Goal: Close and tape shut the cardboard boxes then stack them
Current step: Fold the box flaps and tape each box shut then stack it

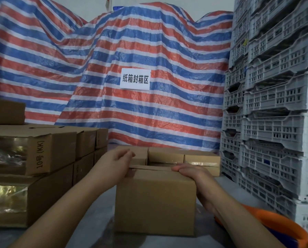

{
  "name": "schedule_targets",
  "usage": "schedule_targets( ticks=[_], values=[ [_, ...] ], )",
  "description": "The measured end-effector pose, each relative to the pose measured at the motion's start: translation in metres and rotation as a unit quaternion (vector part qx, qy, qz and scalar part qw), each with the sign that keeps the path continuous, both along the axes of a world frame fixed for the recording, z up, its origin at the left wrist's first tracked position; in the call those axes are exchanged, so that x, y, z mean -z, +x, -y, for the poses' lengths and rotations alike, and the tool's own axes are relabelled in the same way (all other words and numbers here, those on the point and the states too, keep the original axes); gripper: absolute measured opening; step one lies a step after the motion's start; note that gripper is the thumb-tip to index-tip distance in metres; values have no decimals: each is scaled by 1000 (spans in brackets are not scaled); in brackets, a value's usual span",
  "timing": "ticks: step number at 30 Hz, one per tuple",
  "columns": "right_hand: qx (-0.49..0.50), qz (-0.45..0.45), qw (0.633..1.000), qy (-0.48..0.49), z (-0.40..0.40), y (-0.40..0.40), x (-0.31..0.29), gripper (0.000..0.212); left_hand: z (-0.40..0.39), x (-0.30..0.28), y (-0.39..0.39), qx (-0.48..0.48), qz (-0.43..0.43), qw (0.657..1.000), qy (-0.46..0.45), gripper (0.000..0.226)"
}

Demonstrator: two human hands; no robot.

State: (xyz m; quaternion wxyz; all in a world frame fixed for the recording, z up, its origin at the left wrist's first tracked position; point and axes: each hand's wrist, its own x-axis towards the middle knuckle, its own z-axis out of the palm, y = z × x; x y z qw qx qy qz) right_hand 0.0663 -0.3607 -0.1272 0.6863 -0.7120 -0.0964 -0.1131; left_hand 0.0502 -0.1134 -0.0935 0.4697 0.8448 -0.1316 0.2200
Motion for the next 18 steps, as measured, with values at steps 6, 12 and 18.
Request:
schedule_targets(
  ticks=[6,12,18],
  values=[
    [-2,-18,1000,-9,-1,-3,-1,18,49,-16,-28,31,77,941,328,66],
    [-4,-16,1000,-4,-3,-6,-1,21,59,-5,-30,9,0,892,451,67],
    [-11,-55,998,-28,-3,-15,-9,19,56,2,-24,-13,33,882,470,68]
  ],
)
